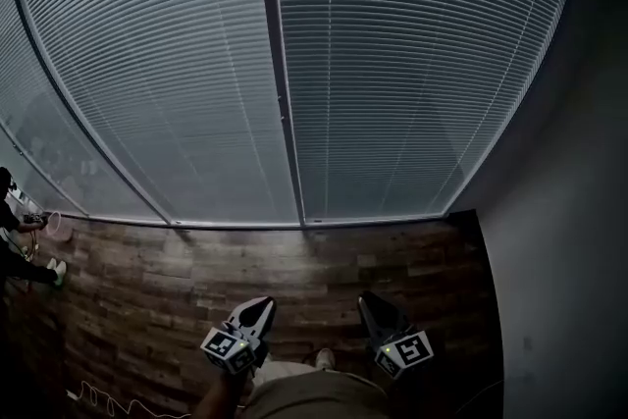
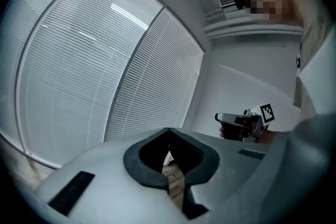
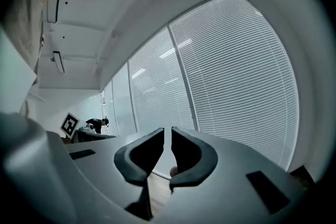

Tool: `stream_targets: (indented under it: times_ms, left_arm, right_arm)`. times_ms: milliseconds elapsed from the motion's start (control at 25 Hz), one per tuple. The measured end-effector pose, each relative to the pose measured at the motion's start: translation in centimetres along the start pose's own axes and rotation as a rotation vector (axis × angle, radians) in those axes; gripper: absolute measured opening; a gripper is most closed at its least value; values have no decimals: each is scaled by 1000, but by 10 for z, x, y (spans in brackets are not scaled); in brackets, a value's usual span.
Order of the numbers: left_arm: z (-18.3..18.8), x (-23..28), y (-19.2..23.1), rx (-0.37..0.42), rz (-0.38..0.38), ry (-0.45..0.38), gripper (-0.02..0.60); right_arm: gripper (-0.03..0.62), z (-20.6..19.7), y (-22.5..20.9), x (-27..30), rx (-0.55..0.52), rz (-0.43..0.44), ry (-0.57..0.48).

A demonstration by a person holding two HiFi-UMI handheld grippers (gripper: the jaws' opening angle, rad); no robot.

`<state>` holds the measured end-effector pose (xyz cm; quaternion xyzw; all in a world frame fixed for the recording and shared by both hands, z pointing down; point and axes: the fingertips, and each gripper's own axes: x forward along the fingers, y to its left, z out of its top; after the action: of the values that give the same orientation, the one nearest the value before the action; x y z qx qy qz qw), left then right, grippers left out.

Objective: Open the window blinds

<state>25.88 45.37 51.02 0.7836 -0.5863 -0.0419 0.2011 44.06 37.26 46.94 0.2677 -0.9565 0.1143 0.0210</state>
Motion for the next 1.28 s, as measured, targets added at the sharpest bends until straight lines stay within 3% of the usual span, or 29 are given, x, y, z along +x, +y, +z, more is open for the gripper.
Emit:
stream_targets:
  times_ms: [520, 680, 1280]
  left_arm:
    - [-7, 0, -7, -4, 40, -16, 15]
    - [-18, -6, 4, 14, 57, -15, 15]
    - [-7, -15, 45, -36, 70, -25, 15]
  right_arm:
    - [29, -11, -8, -3, -35, 32, 20]
    - [29, -13, -5, 4, -36, 49, 17]
    - [29, -19, 5, 45, -55, 31, 23]
